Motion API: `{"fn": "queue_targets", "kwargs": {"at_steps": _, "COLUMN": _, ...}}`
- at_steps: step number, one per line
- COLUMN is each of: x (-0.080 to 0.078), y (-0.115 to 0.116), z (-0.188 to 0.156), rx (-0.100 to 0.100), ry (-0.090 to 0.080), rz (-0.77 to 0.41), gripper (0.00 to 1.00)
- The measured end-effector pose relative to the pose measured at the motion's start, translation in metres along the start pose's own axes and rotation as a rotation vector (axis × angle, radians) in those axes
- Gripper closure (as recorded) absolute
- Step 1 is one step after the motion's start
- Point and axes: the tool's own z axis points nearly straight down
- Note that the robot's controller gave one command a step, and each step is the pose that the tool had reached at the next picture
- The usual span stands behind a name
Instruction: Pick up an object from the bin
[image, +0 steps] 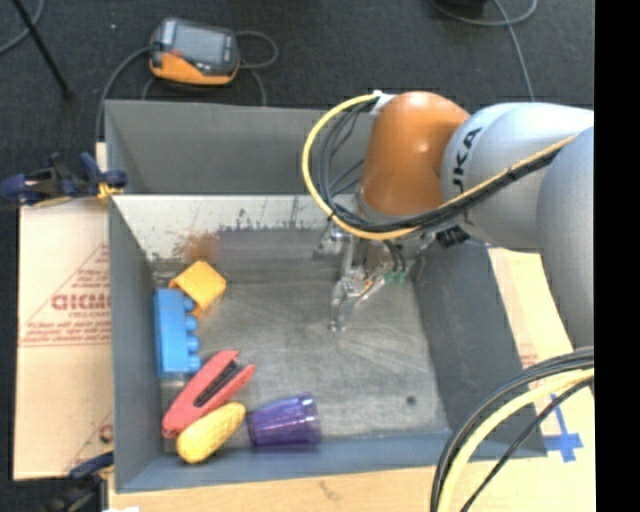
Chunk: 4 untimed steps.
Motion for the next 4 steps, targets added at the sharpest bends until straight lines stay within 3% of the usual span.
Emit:
{"fn": "queue_targets", "kwargs": {"at_steps": 1, "x": -0.002, "y": -0.029, "z": 0.009, "rx": 0.008, "ry": -0.017, "rz": -0.046, "gripper": 0.0}}
{"fn": "queue_targets", "kwargs": {"at_steps": 2, "x": 0.012, "y": 0.013, "z": 0.032, "rx": 0.008, "ry": -0.009, "rz": -0.147, "gripper": 0.0}}
{"fn": "queue_targets", "kwargs": {"at_steps": 3, "x": 0.002, "y": 0.043, "z": 0.017, "rx": 0.003, "ry": -0.009, "rz": -0.18, "gripper": 0.0}}
{"fn": "queue_targets", "kwargs": {"at_steps": 4, "x": 0.015, "y": 0.074, "z": 0.018, "rx": 0.009, "ry": -0.01, "rz": -0.263, "gripper": 0.0}}
